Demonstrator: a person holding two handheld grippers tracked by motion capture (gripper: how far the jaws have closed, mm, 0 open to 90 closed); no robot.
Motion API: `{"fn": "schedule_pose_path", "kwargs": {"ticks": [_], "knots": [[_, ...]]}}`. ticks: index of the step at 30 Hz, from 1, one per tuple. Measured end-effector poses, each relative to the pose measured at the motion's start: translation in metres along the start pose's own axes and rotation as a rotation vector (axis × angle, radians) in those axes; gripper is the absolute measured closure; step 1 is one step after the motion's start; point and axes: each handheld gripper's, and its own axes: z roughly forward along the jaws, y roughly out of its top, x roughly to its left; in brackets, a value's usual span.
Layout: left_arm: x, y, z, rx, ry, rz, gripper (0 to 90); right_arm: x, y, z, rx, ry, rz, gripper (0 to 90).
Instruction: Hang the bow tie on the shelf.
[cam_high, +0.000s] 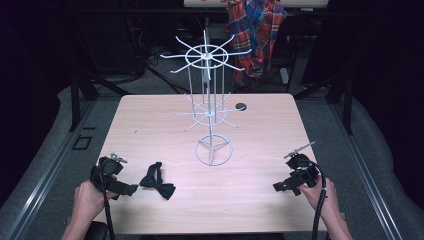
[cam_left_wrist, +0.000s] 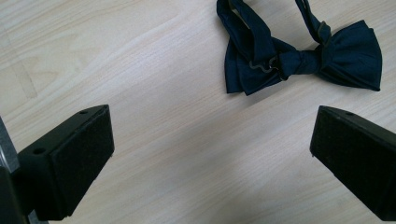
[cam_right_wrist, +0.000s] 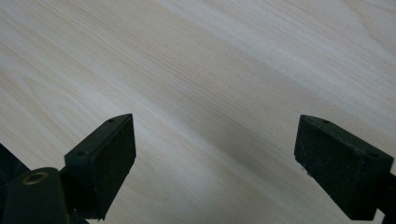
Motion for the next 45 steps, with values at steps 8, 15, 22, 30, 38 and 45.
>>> {"fn": "schedule_pose_path", "kwargs": {"ticks": [8, 15, 22, 30, 38, 45], "knots": [[-0.004, 0.002, 0.0, -0.016, -0.021, 0.009, 0.0, 0.0, 0.0, -0.002, 0.007, -0.004, -0.009, 12.3], [-0.016, 0.01, 0.004, -0.017, -0.054, 0.033, 0.0, 0.001, 0.001, 0.0, 0.001, 0.004, -0.007, 11.8], [-0.03, 0.022, 0.011, -0.024, -0.063, 0.079, 0.0, -0.001, -0.001, -0.002, -0.014, 0.011, 0.014, 10.3], [-0.043, 0.034, 0.016, -0.063, -0.096, 0.128, 0.0, -0.004, -0.003, 0.0, -0.026, 0.04, 0.035, 8.1], [-0.046, 0.045, 0.032, 0.017, -0.102, 0.104, 4.1, -0.002, -0.002, 0.004, -0.011, 0.031, 0.039, 8.6], [-0.053, 0.053, 0.04, 0.033, -0.131, 0.133, 34.1, -0.002, 0.0, 0.003, 0.025, 0.031, 0.007, 9.6]]}}
